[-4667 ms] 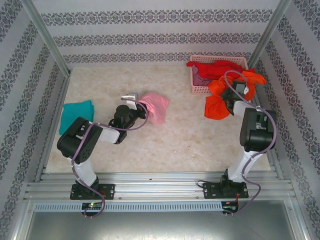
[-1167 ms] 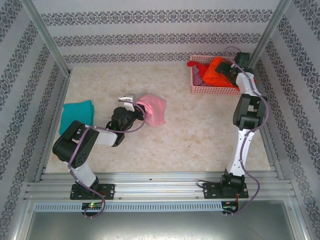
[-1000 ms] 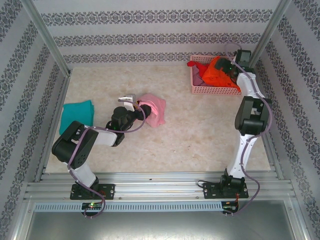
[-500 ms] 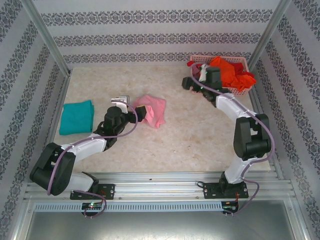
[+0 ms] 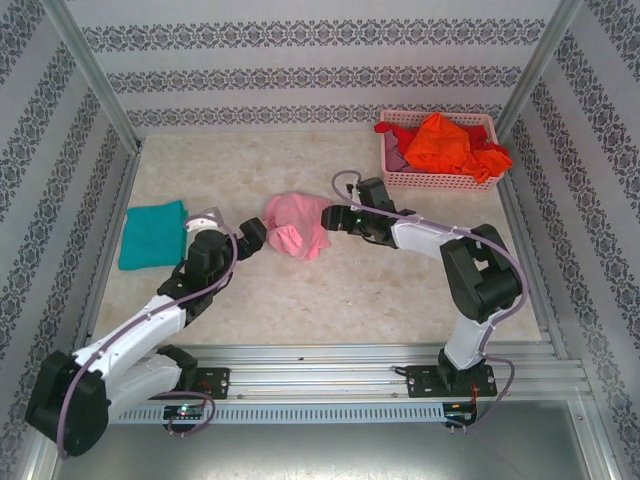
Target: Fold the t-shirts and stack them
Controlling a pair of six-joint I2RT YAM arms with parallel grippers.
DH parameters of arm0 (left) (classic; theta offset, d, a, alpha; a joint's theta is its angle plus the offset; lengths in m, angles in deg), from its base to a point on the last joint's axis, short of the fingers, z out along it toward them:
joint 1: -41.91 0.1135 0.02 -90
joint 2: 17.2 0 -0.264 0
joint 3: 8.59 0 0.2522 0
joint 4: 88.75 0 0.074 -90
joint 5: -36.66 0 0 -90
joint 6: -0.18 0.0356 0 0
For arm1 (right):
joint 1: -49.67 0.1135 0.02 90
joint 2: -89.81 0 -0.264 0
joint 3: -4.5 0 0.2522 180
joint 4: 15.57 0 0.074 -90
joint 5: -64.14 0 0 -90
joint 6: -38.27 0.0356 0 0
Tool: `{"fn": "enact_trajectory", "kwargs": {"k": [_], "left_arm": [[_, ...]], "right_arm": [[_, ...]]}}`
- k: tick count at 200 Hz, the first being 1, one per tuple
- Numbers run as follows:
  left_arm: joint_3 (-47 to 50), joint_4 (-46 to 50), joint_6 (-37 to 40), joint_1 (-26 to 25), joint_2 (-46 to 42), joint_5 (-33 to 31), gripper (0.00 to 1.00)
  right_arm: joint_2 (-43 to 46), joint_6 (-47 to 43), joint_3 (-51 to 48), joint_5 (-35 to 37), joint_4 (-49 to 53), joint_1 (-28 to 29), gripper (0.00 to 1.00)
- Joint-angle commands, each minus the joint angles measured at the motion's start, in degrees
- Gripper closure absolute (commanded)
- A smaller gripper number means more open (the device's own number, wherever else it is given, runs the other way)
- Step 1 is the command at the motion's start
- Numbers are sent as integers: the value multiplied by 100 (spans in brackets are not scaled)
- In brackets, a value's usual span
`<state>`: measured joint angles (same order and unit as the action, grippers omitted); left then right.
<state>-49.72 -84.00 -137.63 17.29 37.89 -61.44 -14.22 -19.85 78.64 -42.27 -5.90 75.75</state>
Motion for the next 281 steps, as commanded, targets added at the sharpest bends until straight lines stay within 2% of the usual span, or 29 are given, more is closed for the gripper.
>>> {"fn": "enact_trajectory", "kwargs": {"k": [1, 19, 40, 91, 145, 167, 176, 193, 213, 232, 247, 263, 281], "left_arm": [[57, 984, -756, 50, -364, -331, 0], [19, 1326, -985, 53, -434, -285, 0], [-37, 1345, -1408, 37, -193, 108, 1], [-75, 111, -2509, -223, 856, 719, 4], [-222, -1260, -3287, -433, 1889, 997, 7], [-353, -1588, -3718, -524, 2259, 1036, 12], [-389, -1707, -3822, -540, 2374, 977, 15], [-496, -1866, -3899, -518, 2592, 794, 22], [-737, -1980, -3870, -497, 2943, 766, 28], [-873, -2381, -3935, -485, 3400, 943, 34], [-849, -2854, -4071, -474, 3728, 1023, 44], [-798, -3256, -4176, -431, 3961, 1066, 56], [-736, -3441, -4211, -379, 4038, 1082, 74]], "right_arm": [[-419, 402, 220, -48, -121, 87, 36], [-700, 492, 403, -202, -62, 108, 44], [-821, 591, 455, -359, -77, 159, 55], [-701, 564, 339, -442, -144, 165, 100], [-453, 521, 264, -416, -254, 98, 100], [-460, 528, 231, -443, -262, 90, 100], [-458, 543, 202, -443, -304, 88, 85], [-481, 574, 170, -473, -370, 95, 63], [-566, 582, 219, -538, -375, 106, 53], [-722, 583, 348, -623, -285, 116, 52], [-819, 613, 412, -700, -295, 129, 59], [-967, 659, 524, -765, -214, 142, 60], [-1150, 752, 647, -876, -188, 142, 65]]}}
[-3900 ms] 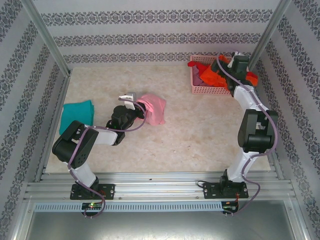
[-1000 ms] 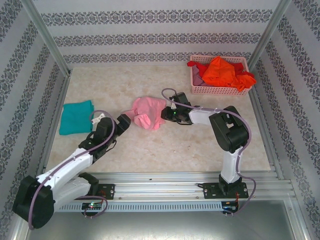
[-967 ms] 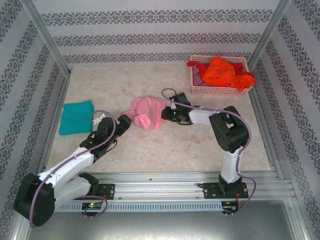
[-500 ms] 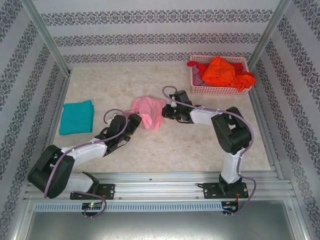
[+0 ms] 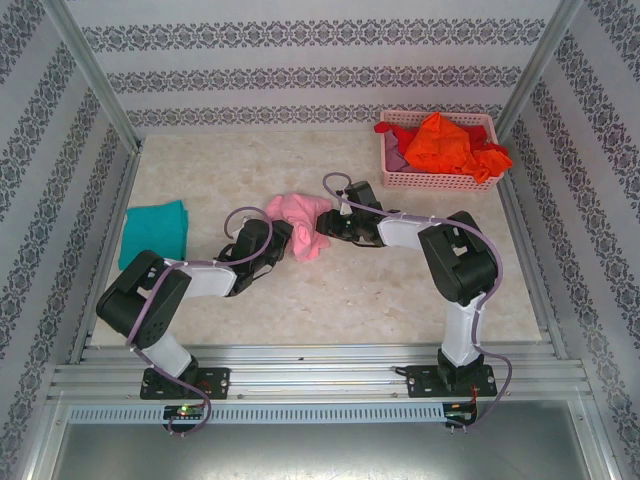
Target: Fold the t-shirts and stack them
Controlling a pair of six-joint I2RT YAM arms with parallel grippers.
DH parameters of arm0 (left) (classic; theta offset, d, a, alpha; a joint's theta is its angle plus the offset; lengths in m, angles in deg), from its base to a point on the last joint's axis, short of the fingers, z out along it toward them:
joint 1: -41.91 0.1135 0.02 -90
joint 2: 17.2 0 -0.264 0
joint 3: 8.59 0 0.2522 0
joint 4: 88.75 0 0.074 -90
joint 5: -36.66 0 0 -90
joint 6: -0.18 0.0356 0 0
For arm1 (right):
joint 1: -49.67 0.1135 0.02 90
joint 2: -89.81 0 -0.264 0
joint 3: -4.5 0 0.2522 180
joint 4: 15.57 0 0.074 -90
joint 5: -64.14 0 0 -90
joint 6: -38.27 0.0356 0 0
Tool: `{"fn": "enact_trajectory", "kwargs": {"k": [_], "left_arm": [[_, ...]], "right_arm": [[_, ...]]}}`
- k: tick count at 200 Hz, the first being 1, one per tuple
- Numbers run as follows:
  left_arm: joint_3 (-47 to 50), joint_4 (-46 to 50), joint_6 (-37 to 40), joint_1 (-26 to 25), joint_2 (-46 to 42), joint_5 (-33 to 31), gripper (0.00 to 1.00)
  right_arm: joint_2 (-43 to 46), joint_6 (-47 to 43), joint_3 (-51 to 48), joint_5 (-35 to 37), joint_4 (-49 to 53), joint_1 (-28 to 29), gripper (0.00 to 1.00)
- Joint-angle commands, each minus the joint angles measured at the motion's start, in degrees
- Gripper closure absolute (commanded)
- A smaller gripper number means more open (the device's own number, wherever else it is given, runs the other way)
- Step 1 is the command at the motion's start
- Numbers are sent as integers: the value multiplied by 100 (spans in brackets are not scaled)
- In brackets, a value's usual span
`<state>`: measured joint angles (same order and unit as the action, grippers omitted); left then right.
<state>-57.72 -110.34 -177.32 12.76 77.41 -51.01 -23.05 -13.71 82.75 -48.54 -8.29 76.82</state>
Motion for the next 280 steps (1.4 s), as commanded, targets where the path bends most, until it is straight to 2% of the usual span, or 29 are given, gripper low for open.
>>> {"fn": "enact_trajectory", "kwargs": {"k": [1, 15, 38, 70, 102, 153, 180, 239, 280], "left_arm": [[65, -807, -241, 75, 85, 40, 75], [92, -736, -188, 110, 20, 27, 85], [92, -445, 10, 169, -187, -12, 99], [18, 60, 492, 263, -591, -131, 100], [-460, 1192, 1405, 367, -1164, -314, 100], [-1957, 3162, 3409, 573, -2106, -1024, 100], [-2727, 3763, 4247, 577, -2488, -1349, 100], [-3155, 4155, 4643, 577, -3209, -1501, 100], [-3411, 4062, 4897, 592, -2773, -1662, 100]], "right_arm": [[-274, 141, 238, -256, 46, 35, 65], [-324, 175, 314, -322, 59, 44, 74], [-195, 231, 275, -276, -28, 14, 100], [386, 172, 46, -68, -222, -131, 100], [1213, 31, -94, 114, -274, -370, 100], [2806, -680, 336, 614, -118, -676, 100], [3656, -1203, 442, 873, -212, -635, 100], [5089, -2239, 224, 1397, -661, -102, 100], [4846, -2516, 451, 1537, -582, -70, 100]]}}
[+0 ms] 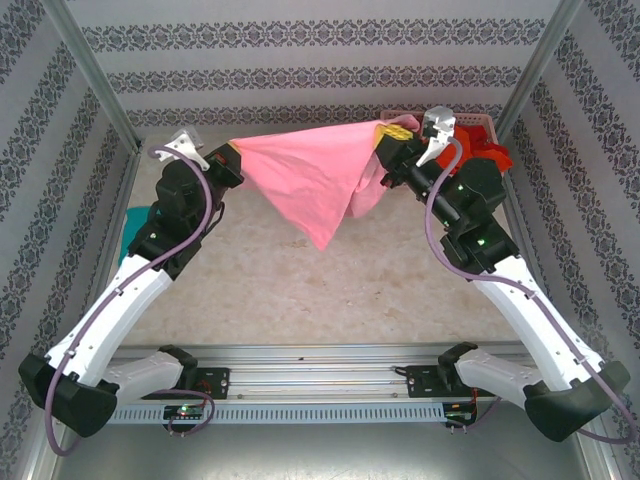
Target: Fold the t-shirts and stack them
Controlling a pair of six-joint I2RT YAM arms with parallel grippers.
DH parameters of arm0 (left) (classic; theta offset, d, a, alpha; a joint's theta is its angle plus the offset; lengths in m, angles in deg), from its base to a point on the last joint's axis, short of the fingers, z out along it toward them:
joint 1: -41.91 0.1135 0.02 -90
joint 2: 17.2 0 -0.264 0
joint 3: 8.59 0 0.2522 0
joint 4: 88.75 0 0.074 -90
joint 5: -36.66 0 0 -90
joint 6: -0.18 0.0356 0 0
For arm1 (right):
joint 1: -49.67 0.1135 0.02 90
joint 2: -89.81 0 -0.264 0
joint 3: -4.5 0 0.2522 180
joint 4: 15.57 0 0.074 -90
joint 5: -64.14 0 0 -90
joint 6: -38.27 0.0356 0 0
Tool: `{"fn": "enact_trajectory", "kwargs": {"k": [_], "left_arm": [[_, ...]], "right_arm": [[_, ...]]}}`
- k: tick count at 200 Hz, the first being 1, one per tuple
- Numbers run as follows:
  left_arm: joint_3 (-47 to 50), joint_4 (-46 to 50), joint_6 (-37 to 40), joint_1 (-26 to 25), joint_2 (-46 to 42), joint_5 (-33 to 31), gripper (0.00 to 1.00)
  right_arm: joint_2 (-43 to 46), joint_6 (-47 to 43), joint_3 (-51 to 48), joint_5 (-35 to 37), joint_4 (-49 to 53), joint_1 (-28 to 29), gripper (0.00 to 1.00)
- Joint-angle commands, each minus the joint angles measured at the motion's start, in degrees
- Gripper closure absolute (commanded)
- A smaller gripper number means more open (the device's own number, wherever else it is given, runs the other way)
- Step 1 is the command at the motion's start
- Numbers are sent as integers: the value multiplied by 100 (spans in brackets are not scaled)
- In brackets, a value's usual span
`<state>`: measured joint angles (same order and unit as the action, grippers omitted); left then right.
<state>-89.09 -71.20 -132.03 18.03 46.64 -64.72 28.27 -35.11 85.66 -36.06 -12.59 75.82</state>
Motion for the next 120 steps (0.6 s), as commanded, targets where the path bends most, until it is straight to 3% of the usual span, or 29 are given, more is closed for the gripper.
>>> {"fn": "enact_trajectory", "kwargs": {"k": [1, 49, 84, 120], "left_arm": [[-281, 139, 374, 71, 322, -302, 100], [-759, -141, 334, 493, 1124, 96, 100], [-990, -101, 490, 707, 1147, 182, 100], [-593, 146, 459, 868, 872, 179, 100]], "right_arm": [[-305, -386, 169, 290, -147, 30, 100], [-1161, -507, 795, 73, -187, -22, 100], [-1518, -472, 1251, -110, -178, -84, 100], [-1489, -149, 756, 169, -34, -93, 100]]}}
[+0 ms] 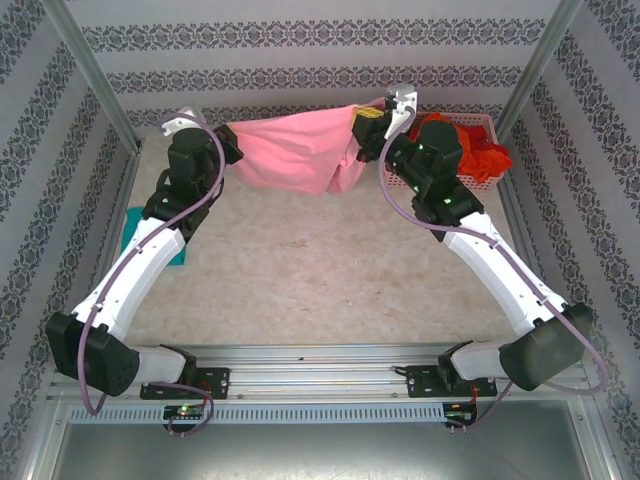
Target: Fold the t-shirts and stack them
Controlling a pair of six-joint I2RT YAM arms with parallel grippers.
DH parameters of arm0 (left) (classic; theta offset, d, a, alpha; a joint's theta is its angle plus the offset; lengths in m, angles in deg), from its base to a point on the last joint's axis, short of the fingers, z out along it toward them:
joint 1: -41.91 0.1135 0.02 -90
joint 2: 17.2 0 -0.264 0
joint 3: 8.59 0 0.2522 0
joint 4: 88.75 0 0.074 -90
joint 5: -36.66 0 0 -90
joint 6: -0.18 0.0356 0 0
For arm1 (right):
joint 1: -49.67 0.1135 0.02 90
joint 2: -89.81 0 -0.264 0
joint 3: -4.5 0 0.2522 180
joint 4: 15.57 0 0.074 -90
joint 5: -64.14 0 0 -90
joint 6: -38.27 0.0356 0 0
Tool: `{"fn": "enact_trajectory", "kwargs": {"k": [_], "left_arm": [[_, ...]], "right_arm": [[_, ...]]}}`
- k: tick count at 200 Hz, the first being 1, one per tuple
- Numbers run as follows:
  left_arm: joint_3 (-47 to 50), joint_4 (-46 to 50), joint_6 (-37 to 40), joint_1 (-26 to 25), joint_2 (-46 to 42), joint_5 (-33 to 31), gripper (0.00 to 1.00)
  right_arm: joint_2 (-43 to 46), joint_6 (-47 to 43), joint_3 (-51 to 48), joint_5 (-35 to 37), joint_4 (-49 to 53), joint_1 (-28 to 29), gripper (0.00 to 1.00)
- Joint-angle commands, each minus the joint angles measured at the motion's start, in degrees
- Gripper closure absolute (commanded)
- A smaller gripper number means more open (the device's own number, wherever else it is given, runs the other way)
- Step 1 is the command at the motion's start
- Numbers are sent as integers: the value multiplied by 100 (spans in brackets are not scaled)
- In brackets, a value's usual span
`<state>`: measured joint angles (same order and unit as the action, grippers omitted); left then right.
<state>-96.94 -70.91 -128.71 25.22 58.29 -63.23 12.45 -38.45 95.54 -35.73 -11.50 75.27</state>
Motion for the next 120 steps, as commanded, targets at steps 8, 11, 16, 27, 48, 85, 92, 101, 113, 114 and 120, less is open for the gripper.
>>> {"fn": "enact_trajectory", "kwargs": {"k": [8, 11, 16, 27, 48, 85, 92, 101, 113, 114, 120], "left_arm": [[370, 195, 75, 172, -357, 46, 100], [437, 221, 60, 179, -375, 56, 100], [552, 269, 14, 183, -408, 88, 100], [798, 403, -81, 209, -404, 180, 94], [1243, 613, -290, 309, -312, 239, 48], [1765, 760, -366, 626, -351, 154, 0], [1750, 922, -289, 627, -336, 74, 0], [1708, 1165, -216, 623, -298, 13, 0], [1735, 1435, -208, 614, -233, -62, 0], [1745, 1454, -216, 610, -230, -64, 0], [1811, 1548, -247, 603, -214, -81, 0]], "right_arm": [[121, 321, -522, 260, -112, -46, 95], [127, 381, -634, 304, -100, -53, 93], [117, 494, -795, 371, -78, -70, 86], [77, 698, -1039, 354, 108, -136, 55], [66, 947, -1388, 376, 450, -268, 24], [192, 1207, -1935, 591, 849, -554, 15], [141, 1219, -1983, 572, 925, -588, 15], [25, 1239, -2013, 516, 1023, -617, 15], [-203, 1295, -2028, 401, 1112, -618, 17], [-228, 1307, -2026, 391, 1120, -618, 18], [-370, 1358, -2026, 325, 1159, -618, 19]]}}
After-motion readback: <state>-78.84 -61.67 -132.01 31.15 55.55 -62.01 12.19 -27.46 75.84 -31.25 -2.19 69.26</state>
